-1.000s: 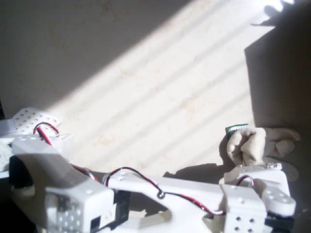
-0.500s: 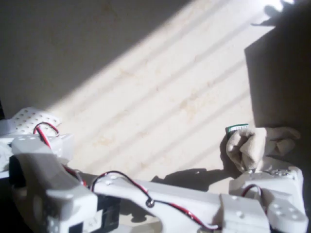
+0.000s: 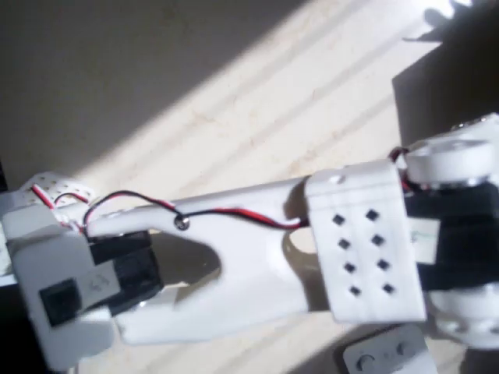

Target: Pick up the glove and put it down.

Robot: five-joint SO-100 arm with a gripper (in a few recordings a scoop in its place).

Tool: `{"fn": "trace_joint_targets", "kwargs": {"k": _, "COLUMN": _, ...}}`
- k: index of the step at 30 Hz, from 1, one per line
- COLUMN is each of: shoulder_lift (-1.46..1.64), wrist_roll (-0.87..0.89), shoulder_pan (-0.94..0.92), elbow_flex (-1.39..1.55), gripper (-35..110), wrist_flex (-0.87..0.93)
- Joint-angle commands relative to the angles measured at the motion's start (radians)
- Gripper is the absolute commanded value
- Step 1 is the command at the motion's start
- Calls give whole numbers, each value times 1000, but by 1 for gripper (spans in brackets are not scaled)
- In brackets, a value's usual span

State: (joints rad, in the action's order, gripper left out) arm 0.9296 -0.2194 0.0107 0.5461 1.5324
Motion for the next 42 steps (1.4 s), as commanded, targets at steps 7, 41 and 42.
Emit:
{"fn": "trace_joint_targets", "kwargs": {"k": 7, "shoulder_lift": -164, "wrist_roll": 25, "shoulder_pan": 51, "elbow_flex": -18, "gripper": 27, "wrist_flex": -133}}
{"fn": "trace_joint_targets", "kwargs": {"k": 41, "shoulder_lift": -247, "wrist_roll": 11, "shoulder_pan": 43, "elbow_flex": -18, "gripper": 0, "wrist_flex": -150}}
{"fn": "trace_joint_targets", "kwargs": {"k": 42, "shoulder_lift": -245, "wrist_roll": 11, "shoulder_pan": 40, "elbow_flex": -18, "gripper": 0, "wrist_flex": -149}}
